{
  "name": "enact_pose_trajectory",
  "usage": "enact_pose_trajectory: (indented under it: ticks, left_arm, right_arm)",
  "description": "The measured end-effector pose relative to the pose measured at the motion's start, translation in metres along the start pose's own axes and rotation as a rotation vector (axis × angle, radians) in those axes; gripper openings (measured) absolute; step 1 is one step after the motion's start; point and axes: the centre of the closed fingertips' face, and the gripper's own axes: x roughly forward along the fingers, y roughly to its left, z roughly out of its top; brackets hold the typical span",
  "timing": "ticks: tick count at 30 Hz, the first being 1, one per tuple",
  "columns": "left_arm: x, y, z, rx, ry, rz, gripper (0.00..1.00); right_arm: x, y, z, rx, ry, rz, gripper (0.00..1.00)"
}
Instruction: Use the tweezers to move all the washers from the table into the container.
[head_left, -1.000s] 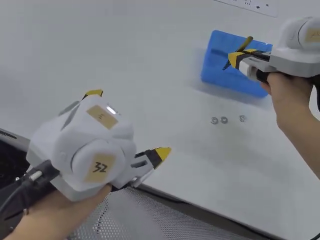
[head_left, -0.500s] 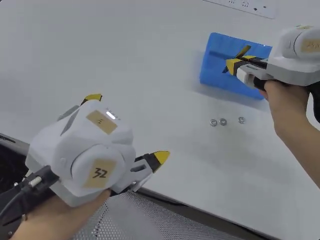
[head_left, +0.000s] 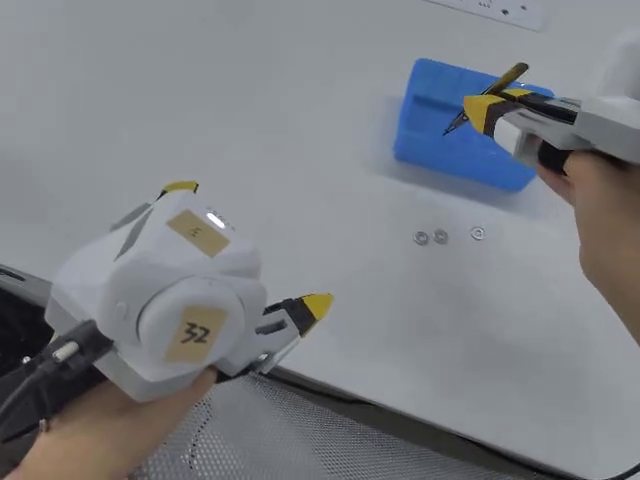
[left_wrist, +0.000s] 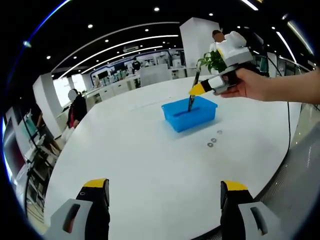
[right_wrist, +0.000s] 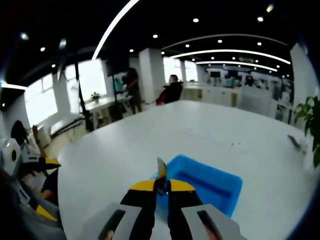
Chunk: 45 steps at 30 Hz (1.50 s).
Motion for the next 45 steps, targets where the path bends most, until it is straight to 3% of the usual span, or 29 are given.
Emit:
enact_pose_trajectory:
  ticks: [5, 9, 18, 32, 45]
  left_arm:
    - [0.0, 0.0, 0.0, 0.003, 0.0, 0.0, 0.94]
    - [0.0, 0.001, 0.0, 0.001, -0.001, 0.003, 0.94]
    - [0.0, 0.001, 0.0, 0.003, 0.0, 0.004, 0.94]
    - [0.0, 0.0, -0.002, 0.006, 0.007, -0.001, 0.94]
    - [0.0, 0.001, -0.002, 0.012, 0.008, 0.004, 0.93]
  right_arm:
    - [-0.013, 0.017, -0.012, -0.007, 0.014, 0.019, 0.04]
    - [-0.017, 0.031, -0.036, -0.014, 0.069, 0.042, 0.04]
    - [-0.023, 0.049, -0.065, -0.006, 0.136, 0.058, 0.04]
    - [-0.022, 0.052, -0.08, 0.003, 0.186, 0.066, 0.04]
    - [-0.022, 0.051, -0.08, 0.01, 0.19, 0.06, 0.04]
